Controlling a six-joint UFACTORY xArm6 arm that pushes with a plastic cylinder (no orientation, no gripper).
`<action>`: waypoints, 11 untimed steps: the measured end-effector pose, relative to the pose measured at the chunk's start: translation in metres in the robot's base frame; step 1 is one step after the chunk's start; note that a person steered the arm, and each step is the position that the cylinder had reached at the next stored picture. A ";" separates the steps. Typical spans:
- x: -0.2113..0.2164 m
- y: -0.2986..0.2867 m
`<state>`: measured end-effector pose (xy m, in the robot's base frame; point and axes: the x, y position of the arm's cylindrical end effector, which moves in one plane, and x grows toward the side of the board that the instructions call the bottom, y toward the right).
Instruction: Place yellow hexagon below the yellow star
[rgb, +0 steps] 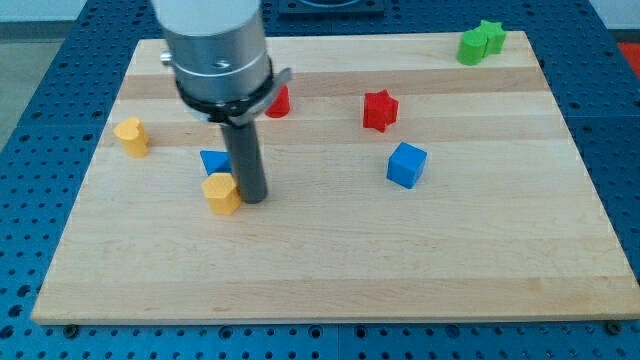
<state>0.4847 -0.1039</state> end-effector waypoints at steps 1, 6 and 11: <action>0.000 -0.029; 0.020 -0.062; 0.003 -0.122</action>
<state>0.4877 -0.2260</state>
